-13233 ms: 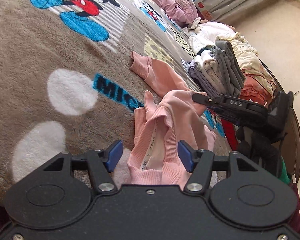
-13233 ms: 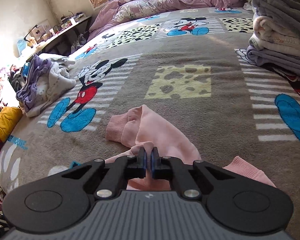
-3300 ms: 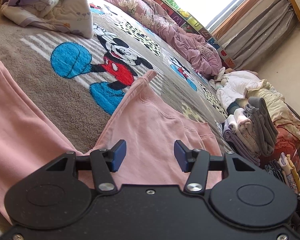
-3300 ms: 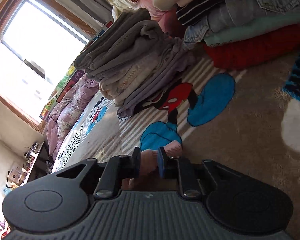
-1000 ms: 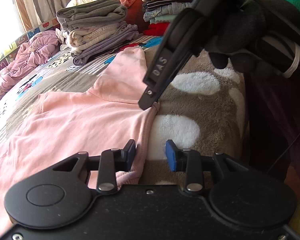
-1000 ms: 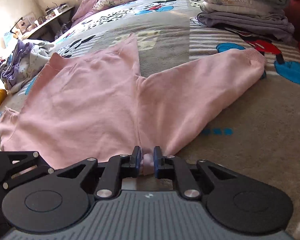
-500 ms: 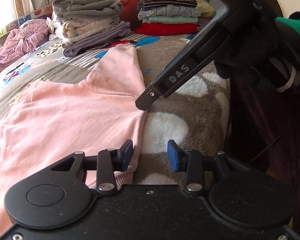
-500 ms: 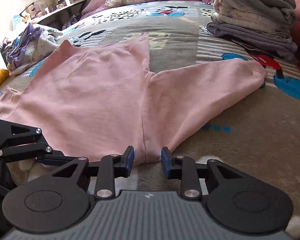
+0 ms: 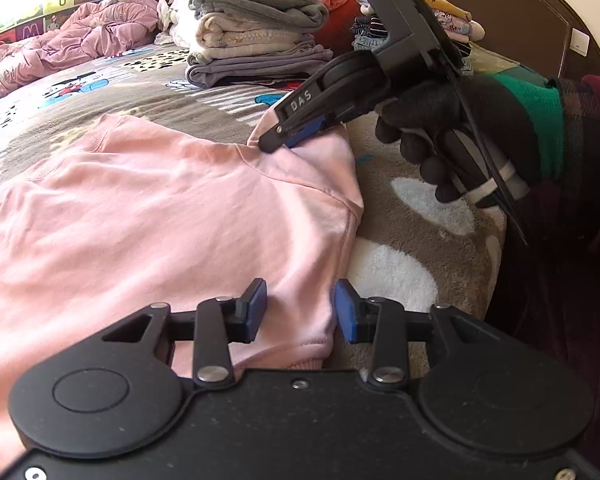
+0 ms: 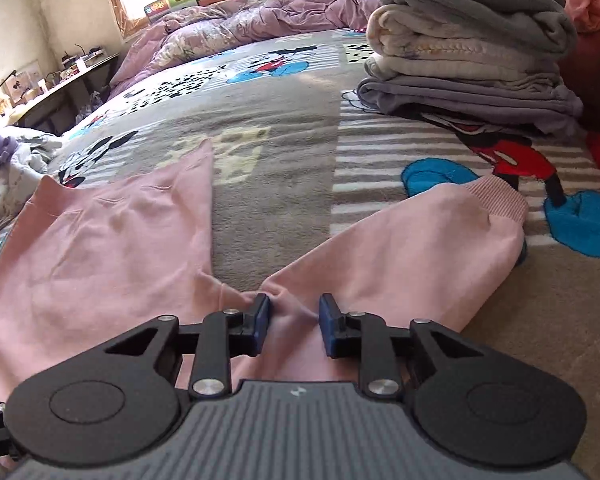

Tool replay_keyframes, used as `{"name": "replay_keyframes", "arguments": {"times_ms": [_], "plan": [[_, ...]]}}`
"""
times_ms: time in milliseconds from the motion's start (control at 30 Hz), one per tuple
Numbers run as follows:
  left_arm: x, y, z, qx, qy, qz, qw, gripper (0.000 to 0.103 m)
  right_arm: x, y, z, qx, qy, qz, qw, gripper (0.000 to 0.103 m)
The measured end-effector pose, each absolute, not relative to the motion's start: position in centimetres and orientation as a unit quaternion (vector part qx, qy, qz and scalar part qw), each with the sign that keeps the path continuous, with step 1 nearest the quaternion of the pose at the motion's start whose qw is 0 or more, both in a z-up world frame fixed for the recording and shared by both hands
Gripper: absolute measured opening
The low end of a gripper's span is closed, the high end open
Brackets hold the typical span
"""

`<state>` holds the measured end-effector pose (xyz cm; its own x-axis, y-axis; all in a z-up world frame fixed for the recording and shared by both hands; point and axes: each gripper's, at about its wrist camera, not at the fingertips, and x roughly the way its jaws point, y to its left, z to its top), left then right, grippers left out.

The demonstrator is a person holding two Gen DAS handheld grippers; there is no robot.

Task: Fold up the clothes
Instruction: 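Release the sleeve and grasp the cuff again with the right gripper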

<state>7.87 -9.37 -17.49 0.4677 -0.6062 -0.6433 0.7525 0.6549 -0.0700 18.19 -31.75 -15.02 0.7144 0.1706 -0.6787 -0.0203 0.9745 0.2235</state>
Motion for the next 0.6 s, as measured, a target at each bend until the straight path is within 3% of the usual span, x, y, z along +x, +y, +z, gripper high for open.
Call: {"name": "replay_keyframes", "arguments": {"times_ms": [333,367,400,433,467,533,567,600], "plan": [[8.5,-8.9,-17.6,0.095,0.338,-0.408,0.843,0.037,17.7,-37.7,-13.5,0.121,0.314,-0.049,0.94,0.027],[8.5,-8.9,-17.6,0.095,0.338,-0.408,0.843,0.037,17.6,-38.2,-13.7,0.124,0.311,-0.063,0.94,0.04],[8.5,-8.9,-17.7,0.094,0.338,-0.408,0.843,0.037,17.5,-38.7,-13.8,0.127,0.307,-0.077,0.94,0.06],[8.6,-8.9,-17.7,0.095,0.338,-0.408,0.843,0.037,17.5,-39.2,-13.9,0.13,0.304,-0.09,0.939,0.068],[8.6,-9.0,-17.7,0.095,0.338,-0.408,0.843,0.038,17.5,-39.5,-14.2,0.136,0.31,-0.092,0.936,0.068],[8.6,-8.9,-17.7,0.094,0.338,-0.408,0.843,0.038,18.2,-40.1,-15.5,0.158,0.339,-0.072,0.924,0.036],[8.6,-8.9,-17.7,0.092,0.339,-0.408,0.843,0.038,18.4,-40.5,-16.0,0.172,0.347,-0.071,0.919,0.007],[8.6,-8.8,-17.8,0.09,0.339,-0.408,0.843,0.038,18.5,-41.0,-16.5,0.184,0.352,-0.072,0.915,0.006]]}}
